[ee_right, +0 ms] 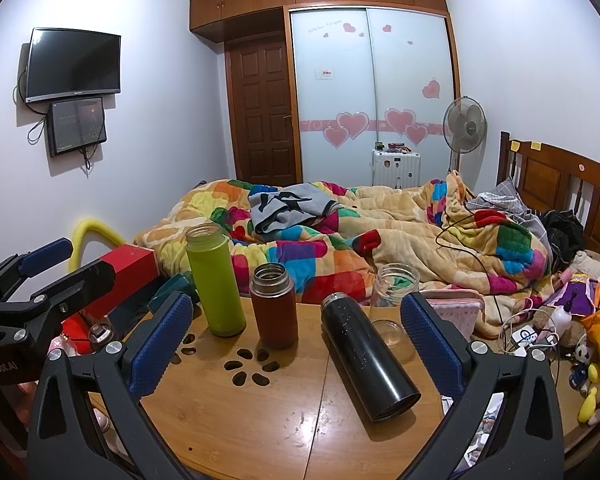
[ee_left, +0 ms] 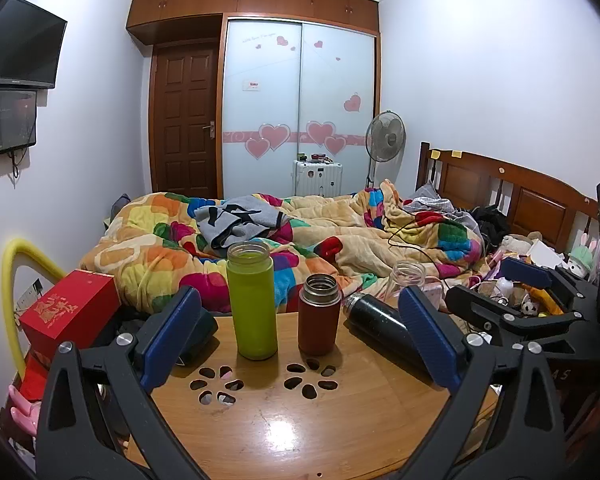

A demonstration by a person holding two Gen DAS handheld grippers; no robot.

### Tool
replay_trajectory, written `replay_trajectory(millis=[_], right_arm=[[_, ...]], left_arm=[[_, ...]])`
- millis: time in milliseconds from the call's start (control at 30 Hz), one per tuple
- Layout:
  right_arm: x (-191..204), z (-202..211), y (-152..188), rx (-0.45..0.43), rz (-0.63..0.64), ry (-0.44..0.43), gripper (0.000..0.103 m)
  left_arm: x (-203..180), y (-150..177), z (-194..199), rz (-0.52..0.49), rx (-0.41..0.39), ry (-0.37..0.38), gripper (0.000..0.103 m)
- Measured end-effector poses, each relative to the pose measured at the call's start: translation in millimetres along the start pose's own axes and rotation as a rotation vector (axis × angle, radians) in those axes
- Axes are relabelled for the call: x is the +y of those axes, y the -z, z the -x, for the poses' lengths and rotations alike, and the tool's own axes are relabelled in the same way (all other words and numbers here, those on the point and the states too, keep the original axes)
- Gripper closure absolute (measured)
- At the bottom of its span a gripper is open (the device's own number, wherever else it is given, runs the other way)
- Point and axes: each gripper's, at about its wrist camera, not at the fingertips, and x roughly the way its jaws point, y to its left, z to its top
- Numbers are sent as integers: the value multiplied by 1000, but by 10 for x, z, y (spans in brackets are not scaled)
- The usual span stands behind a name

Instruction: Flip cup upside down

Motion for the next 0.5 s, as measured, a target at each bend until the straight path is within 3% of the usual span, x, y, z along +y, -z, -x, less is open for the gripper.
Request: replay_trajectory(millis=[500], right_arm=[[-14, 2, -7, -2, 0, -1, 0]], left_arm=[[-14, 13, 2, -9, -2, -8, 3]])
